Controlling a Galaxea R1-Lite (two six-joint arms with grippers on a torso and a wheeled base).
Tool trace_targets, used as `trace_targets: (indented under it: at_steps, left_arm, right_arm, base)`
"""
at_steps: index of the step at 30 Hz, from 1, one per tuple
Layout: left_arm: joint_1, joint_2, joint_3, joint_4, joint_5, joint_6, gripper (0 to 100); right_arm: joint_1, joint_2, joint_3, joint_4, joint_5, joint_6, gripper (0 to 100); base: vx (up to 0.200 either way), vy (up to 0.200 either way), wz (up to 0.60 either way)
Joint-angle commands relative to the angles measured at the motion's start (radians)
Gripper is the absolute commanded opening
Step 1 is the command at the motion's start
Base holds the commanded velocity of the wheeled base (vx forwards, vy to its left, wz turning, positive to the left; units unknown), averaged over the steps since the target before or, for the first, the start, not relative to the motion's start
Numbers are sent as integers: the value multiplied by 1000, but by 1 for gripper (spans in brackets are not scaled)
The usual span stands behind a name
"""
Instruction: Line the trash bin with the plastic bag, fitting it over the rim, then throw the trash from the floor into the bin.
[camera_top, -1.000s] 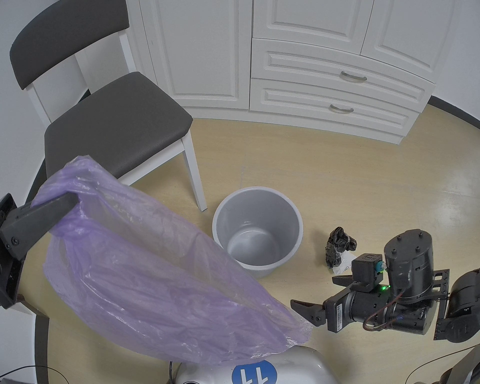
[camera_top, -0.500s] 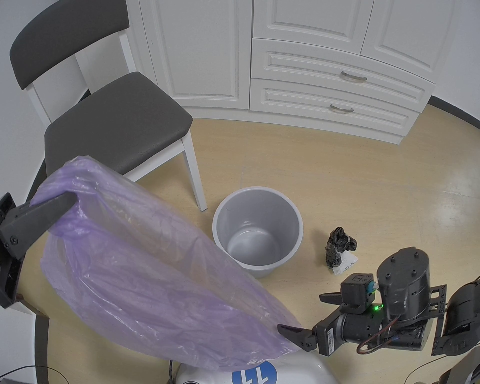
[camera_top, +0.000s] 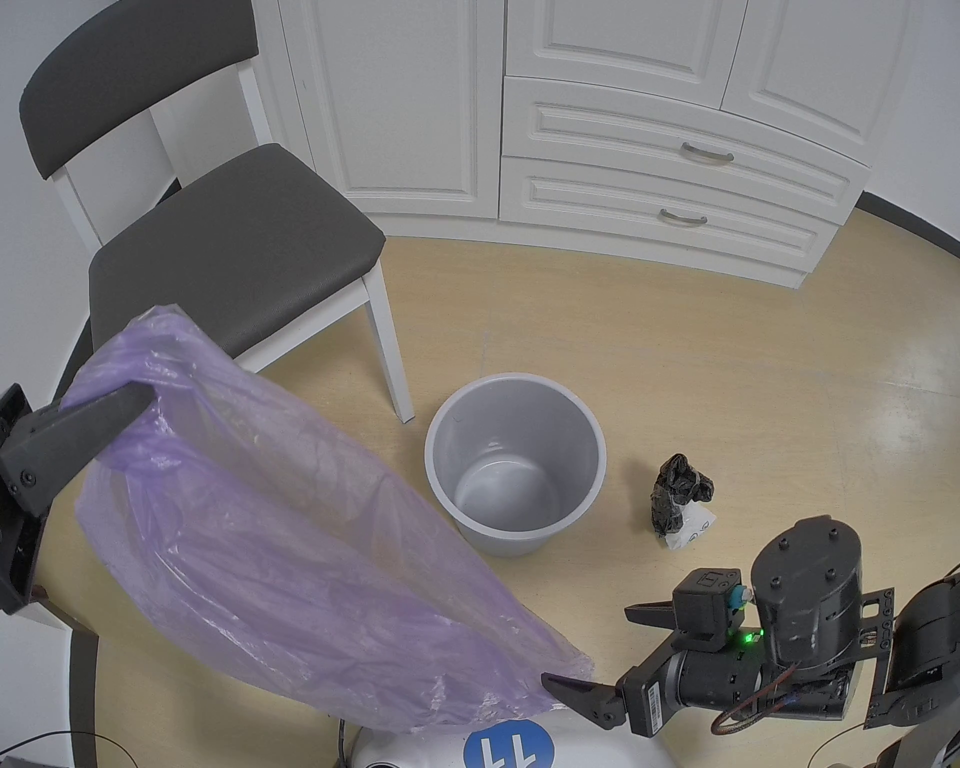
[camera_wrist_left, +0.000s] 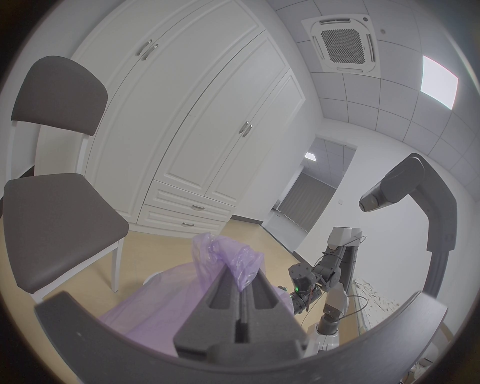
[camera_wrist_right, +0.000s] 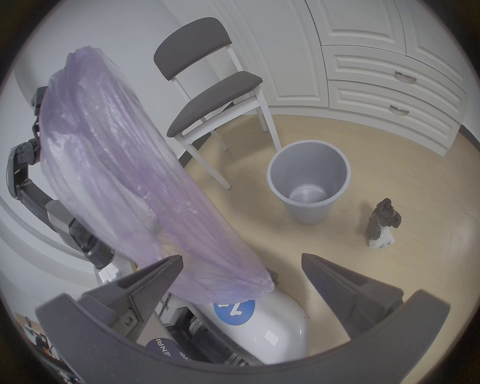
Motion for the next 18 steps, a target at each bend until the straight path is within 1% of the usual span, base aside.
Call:
trace_targets:
  at_steps: [1,4,9,11,12,14,15,18]
  left_arm:
    - [1,0,0,-1,0,0,0]
    - [1,-2,0,-1,0,-1,0]
    - [1,-5,1,-1,0,-1,0]
    - [1,-8,1,-1,-2,-1,0]
    - [1,-8,1,-1,-2,-1,0]
    - [-1,-8,3,-1,-2,-1,0]
    - [-1,-8,3,-1,-2,-1,0]
    - [-1,-6,1,-1,-2,-1,0]
  right_arm:
    - [21,-35,8,3,-1,-3,100]
    - [35,-26,13,-2,1,-1,100]
    - [23,37,5,-16,24,9,100]
    - [21,72,-1,-23,53,49,100]
    - [21,72,-1,-23,53,49,100]
    - [20,107,1,-69,111,97,100]
    - [20,107,1,-69,111,97,100]
    - [-5,189,5,-172,116,109,100]
  base:
    - [0,0,0]
    - [0,0,0]
    - [0,0,0]
    - [0,0,0]
    - [0,0,0]
    - [0,0,0]
    - [0,0,0]
    - [0,0,0]
